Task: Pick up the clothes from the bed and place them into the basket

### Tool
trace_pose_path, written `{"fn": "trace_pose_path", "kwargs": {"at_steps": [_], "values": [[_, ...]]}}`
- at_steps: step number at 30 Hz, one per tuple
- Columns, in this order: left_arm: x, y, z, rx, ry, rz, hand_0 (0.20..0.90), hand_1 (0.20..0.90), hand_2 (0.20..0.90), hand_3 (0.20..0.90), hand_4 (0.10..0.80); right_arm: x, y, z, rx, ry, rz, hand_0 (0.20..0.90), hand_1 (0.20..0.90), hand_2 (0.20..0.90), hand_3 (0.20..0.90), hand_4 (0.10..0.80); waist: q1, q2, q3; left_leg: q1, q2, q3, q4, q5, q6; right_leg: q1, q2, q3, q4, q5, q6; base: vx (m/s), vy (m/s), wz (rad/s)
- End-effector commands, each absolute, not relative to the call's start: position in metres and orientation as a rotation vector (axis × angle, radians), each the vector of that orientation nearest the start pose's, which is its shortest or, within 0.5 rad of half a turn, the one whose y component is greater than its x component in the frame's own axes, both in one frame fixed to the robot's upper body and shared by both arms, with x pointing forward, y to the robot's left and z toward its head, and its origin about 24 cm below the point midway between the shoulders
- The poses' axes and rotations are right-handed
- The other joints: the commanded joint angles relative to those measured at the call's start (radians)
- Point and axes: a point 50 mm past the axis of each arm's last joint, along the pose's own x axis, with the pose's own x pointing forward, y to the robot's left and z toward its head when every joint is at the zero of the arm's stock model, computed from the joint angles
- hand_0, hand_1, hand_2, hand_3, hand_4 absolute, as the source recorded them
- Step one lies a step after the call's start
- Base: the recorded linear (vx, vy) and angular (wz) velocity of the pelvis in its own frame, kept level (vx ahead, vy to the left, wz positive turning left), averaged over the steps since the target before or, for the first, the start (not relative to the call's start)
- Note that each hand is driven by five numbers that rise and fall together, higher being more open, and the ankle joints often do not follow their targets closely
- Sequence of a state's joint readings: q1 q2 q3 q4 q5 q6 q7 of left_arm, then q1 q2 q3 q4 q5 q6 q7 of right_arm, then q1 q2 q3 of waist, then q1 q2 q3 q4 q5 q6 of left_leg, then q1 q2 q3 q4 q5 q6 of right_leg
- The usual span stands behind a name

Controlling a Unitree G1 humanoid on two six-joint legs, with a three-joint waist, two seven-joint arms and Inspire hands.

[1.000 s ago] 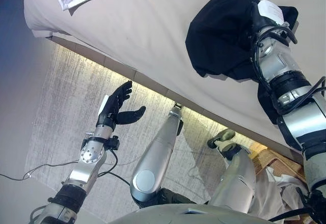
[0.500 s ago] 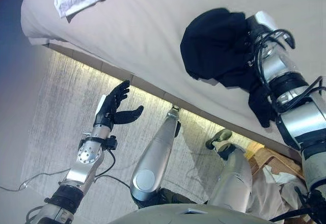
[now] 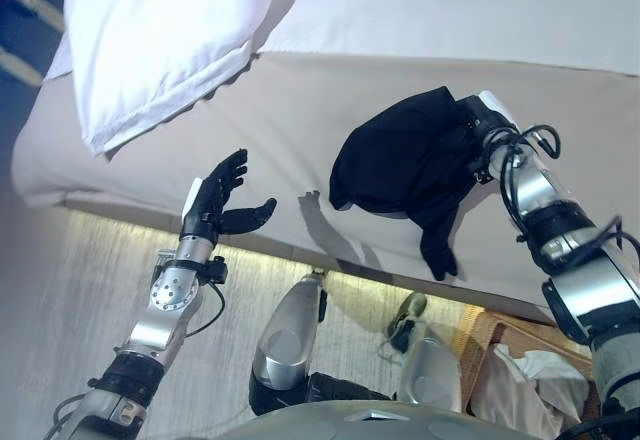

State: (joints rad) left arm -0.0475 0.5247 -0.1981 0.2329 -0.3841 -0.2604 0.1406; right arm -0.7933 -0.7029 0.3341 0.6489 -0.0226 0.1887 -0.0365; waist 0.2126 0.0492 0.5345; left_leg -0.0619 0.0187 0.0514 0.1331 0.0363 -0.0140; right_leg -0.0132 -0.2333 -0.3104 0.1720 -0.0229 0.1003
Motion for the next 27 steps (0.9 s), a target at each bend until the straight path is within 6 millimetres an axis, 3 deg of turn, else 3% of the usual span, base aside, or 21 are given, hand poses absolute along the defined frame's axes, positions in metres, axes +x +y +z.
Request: {"fn": "trace_pose_path", "kwargs": {"at_steps": [1,5,11,18,27], "values": [[0.248,0.237,0.037,0.218,-0.059,0.04,0.9,0.9,0.9,0.9,0.8,0.365,-0.286,0.206,-0.856,-0.128,-0.244,0.3,0.3,0.3,0.2,0.1,-0.057,-0.063,-0.245,0.047,0.012,0.045,-0.01,-0.097,0.007,0.022,0.054,0.013,-0.035,-0.003,-0.017,0.148,-0.048,-0.3],[0.247,0.237,0.027,0.222,-0.021,0.041,0.9,0.9,0.9,0.9,0.8,0.345,-0.304,0.192,-0.759,-0.129,-0.295,0.3,0.3,0.3,0.2,0.1,-0.117,-0.082,-0.326,0.118,0.034,0.088,-0.087,-0.089,-0.001,0.061,0.072,0.048,-0.116,0.032,0.002,0.092,-0.031,-0.32],[0.244,0.245,0.015,0.159,0.019,0.113,0.9,0.9,0.9,0.9,0.8,0.311,-0.333,0.165,-0.676,-0.114,-0.422,0.3,0.3,0.3,0.2,0.1,-0.188,-0.091,-0.38,0.19,0.045,0.122,-0.189,-0.078,-0.008,0.086,0.102,0.101,-0.204,0.071,0.021,0.003,-0.034,-0.38],[0.238,0.26,0.001,0.159,0.086,0.18,0.9,0.9,0.9,0.9,0.8,0.277,-0.361,0.168,-0.662,-0.126,-0.544,0.3,0.3,0.3,0.2,0.1,-0.275,-0.103,-0.41,0.226,0.063,0.188,-0.16,-0.113,-0.005,0.073,0.126,0.172,-0.197,0.064,0.014,0.003,-0.02,-0.41],[0.242,0.257,-0.004,0.196,0.104,0.095,0.9,0.9,0.9,0.9,0.8,0.246,-0.4,0.175,-0.718,-0.07,-0.635,0.3,0.3,0.3,0.2,0.1,-0.369,-0.105,-0.443,0.263,0.08,0.241,-0.154,-0.134,-0.014,0.056,0.154,0.262,-0.21,0.073,0.014,0.006,-0.006,-0.27]]}}
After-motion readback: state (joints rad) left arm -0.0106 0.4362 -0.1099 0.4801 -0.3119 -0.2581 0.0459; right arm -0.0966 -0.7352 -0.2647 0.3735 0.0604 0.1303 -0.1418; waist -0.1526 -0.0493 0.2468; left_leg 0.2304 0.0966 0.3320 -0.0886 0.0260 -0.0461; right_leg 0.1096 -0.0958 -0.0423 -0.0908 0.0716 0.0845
